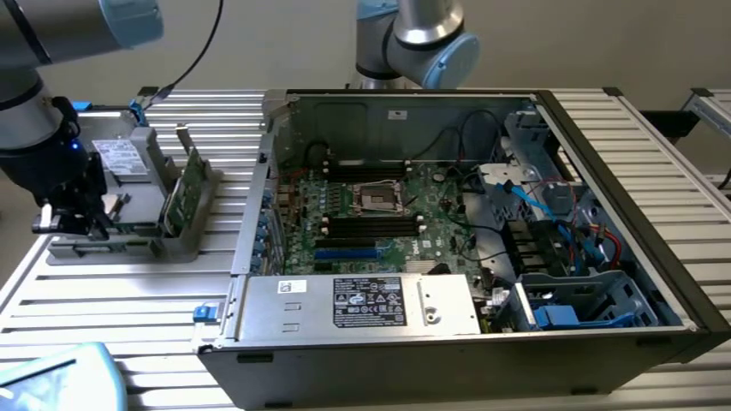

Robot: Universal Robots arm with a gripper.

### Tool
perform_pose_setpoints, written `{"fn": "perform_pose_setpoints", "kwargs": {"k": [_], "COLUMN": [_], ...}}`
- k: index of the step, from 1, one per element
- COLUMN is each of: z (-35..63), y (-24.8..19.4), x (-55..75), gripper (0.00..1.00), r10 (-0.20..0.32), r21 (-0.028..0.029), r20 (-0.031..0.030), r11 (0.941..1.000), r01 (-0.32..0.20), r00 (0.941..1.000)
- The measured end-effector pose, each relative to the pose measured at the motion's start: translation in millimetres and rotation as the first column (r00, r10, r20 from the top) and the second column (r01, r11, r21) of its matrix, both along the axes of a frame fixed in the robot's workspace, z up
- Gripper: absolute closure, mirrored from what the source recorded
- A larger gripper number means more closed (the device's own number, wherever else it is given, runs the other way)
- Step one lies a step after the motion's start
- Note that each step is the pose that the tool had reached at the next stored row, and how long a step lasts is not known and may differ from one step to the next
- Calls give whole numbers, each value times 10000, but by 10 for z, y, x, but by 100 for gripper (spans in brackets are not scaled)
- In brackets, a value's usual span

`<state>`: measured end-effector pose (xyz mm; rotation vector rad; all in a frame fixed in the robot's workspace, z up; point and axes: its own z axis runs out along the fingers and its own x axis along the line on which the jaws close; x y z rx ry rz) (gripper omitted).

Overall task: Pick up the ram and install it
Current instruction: 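Pick up the ram and move it above insertion slot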

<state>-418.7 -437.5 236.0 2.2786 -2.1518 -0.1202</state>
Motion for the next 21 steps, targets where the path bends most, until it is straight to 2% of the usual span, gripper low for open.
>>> {"fn": "perform_pose_setpoints", "kwargs": {"k": [5,7,14,21], "z": [-54,-85,-212,-337], "y": [0,0,-1,-5], "x": [-11,-19,-62,-65], "gripper": [73,73,73,73], "r10": [-48,-61,-96,-103], "r21": [241,291,302,348], "r20": [0,2,1,0], "r11": [9997,9996,9995,9993], "r01": [48,61,96,103], "r00": [10000,10000,10000,9999]}}
